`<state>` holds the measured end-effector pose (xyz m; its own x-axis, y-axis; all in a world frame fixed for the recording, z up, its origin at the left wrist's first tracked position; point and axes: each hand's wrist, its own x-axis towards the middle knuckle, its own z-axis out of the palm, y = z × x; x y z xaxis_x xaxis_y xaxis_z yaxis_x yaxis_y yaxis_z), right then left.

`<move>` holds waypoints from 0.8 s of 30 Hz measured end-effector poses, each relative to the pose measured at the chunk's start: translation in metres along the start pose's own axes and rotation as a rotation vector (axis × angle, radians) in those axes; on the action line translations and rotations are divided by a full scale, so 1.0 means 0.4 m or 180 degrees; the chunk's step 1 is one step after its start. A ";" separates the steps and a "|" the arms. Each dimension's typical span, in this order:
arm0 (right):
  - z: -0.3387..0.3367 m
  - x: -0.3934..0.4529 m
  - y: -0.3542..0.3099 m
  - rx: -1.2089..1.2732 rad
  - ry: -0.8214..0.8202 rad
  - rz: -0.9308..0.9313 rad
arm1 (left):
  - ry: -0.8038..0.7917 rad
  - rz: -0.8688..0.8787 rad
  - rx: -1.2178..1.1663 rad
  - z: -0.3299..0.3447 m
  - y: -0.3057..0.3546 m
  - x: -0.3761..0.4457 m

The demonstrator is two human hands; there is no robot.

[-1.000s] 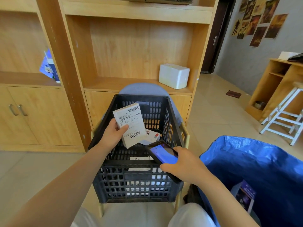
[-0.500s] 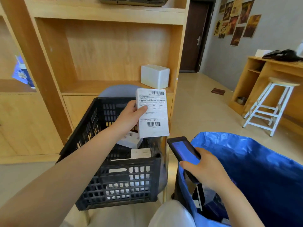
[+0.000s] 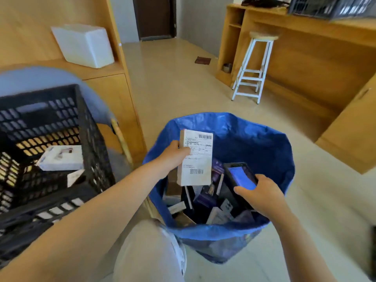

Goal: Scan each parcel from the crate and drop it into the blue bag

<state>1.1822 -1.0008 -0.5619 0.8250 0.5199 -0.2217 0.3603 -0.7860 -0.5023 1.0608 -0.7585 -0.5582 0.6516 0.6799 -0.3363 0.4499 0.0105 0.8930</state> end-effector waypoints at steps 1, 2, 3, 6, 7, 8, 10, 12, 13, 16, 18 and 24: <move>0.004 0.009 0.022 -0.0071 0.0003 0.0097 | -0.0095 -0.0123 0.0058 0.032 -0.028 0.031; 0.009 0.019 0.042 -0.0141 0.0003 0.0177 | -0.0195 -0.0243 0.0112 0.062 -0.059 0.064; 0.013 0.028 0.058 -0.0218 0.0002 0.0241 | -0.0285 -0.0349 0.0141 0.092 -0.090 0.094; 0.027 0.056 0.085 -0.0505 -0.0002 0.0326 | -0.0429 -0.0732 0.0078 0.188 -0.152 0.150; 0.032 0.067 0.090 -0.0604 0.0001 0.0326 | -0.0471 -0.0832 0.0066 0.222 -0.162 0.157; 0.037 0.077 0.092 -0.0705 0.0013 0.0316 | -0.0529 -0.0899 0.0075 0.258 -0.174 0.166; 0.046 0.098 0.098 -0.0895 0.0043 0.0311 | -0.0599 -0.0954 0.0231 0.327 -0.214 0.198; 0.052 0.117 0.104 -0.1077 0.0058 0.0306 | -0.0644 -0.1009 0.0390 0.385 -0.258 0.233; 0.056 0.125 0.107 -0.1147 0.0063 0.0290 | -0.0656 -0.1033 0.0440 0.413 -0.290 0.256; 0.068 0.141 0.113 -0.1242 0.0064 0.0263 | -0.0518 -0.1075 0.0655 0.504 -0.425 0.350; 0.077 0.147 0.115 -0.1261 0.0092 0.0263 | -0.0500 -0.1140 0.0766 0.545 -0.467 0.378; 0.090 0.148 0.129 -0.1216 0.0186 0.0370 | -0.1052 -0.1104 0.0537 0.618 -0.461 0.377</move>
<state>1.2341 -0.9986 -0.6309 0.8891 0.4091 -0.2053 0.3902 -0.9119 -0.1274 1.2271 -0.8391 -0.8474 0.5924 0.3888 -0.7056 0.7488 0.0575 0.6603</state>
